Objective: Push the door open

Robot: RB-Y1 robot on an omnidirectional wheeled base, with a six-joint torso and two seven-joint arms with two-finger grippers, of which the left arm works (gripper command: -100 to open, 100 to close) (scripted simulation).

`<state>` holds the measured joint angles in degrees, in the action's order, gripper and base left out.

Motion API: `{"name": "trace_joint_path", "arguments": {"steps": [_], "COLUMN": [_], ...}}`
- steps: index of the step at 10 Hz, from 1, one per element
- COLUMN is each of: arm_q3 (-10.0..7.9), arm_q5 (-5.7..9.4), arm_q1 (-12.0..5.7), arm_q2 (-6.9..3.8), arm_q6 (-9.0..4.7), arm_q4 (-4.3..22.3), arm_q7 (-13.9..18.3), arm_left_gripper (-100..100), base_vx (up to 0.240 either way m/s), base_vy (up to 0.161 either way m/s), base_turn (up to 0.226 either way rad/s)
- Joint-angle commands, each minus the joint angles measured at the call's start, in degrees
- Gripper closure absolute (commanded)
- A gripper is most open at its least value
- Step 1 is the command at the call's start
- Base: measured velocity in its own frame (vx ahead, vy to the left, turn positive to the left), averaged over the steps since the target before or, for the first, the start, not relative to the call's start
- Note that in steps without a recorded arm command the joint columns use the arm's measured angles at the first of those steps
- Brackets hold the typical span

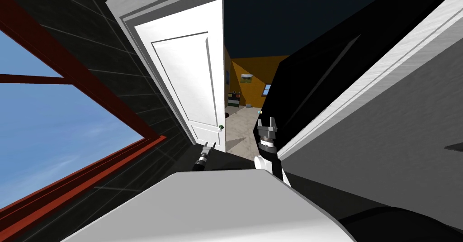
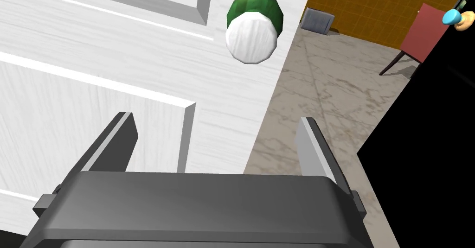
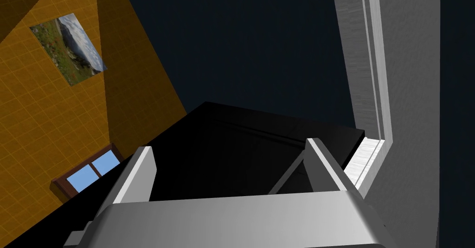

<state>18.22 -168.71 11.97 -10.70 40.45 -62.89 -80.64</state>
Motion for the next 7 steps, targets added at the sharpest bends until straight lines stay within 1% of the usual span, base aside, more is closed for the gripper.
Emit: {"name": "trace_joint_path", "arguments": {"steps": [1, 7], "arm_q3": [0.15, 0.8], "arm_q5": [-1.92, -8.72], "arm_q1": [-0.43, -1.2], "arm_q2": [-0.03, -0.26], "arm_q6": [0.74, 3.27], "arm_q4": [0.91, 3.47], "arm_q7": [-0.91, -4.03], "arm_left_gripper": [-100, -100], "base_vx": [0.071, 0.073], "base_vy": [0.011, 0.003], "base_turn": [0.003, 0.003]}}
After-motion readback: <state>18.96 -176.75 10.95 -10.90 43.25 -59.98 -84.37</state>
